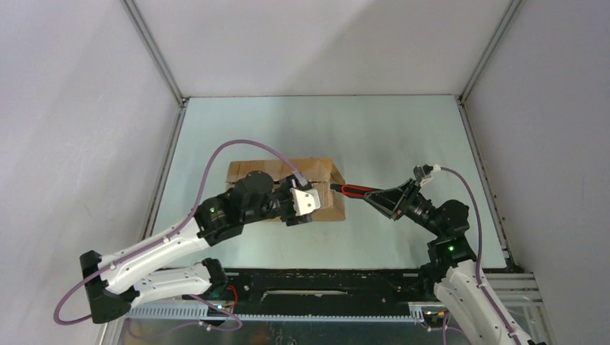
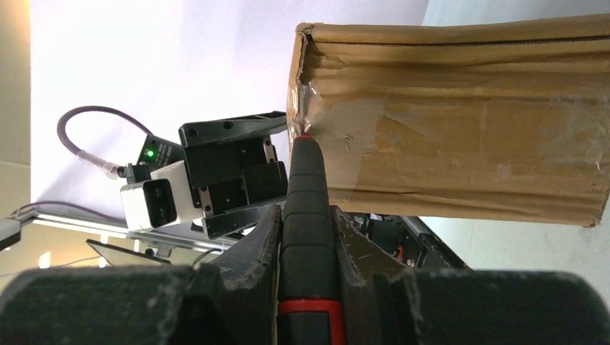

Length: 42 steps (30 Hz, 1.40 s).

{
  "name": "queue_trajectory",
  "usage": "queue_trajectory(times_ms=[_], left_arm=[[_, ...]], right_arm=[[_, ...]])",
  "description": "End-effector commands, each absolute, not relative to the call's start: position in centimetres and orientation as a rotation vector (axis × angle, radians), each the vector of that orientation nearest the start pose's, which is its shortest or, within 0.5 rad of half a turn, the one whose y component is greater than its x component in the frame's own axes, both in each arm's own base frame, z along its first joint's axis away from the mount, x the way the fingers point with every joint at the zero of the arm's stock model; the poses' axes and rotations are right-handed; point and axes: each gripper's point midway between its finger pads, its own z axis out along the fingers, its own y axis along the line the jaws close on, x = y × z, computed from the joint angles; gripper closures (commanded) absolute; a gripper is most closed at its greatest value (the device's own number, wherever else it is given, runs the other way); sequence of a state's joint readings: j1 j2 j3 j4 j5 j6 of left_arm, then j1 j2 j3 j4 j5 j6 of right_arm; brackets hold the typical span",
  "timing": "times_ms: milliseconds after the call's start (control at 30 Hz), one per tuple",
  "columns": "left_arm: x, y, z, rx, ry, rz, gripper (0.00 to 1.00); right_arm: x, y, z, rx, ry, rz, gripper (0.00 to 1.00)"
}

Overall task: Unpack the express box
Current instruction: Cut the express box at the center of the board.

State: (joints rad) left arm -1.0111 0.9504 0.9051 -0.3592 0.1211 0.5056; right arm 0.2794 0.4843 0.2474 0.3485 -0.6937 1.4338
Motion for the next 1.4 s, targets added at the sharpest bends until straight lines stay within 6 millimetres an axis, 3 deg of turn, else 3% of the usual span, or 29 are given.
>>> queue_trajectory(times_ms=[0,300,733,900,1100,1367], left_arm=[[16.8,-29.7,30.9,1.304,1.172,-0.543,0.4],[15.6,-29.7,31.7,1.288,1.055,-0.583,0.43],[13.9,-31.1,31.4,1.348,0.972,-0.627,0.49],[13.5,-31.6,31.9,1.329,0.947,-0.647,0.52],[14.0,-31.0,32.4,1.283,0.954,-0.616,0.54],[13.6,-29.5,31.0,1.269,1.0,-0.616,0.55]], right_arm=[[15.8,19.8,27.9,0.221,1.683,1.928,1.0],[14.5,19.9,29.7,0.152,1.667,1.956,1.0],[13.8,21.1,29.5,0.111,1.707,1.936,1.0],[14.1,21.2,28.9,0.118,1.756,1.845,1.0],[13.7,21.3,28.6,0.065,1.793,1.762,1.0],[14.4,19.4,29.6,0.088,1.75,1.751,1.0]])
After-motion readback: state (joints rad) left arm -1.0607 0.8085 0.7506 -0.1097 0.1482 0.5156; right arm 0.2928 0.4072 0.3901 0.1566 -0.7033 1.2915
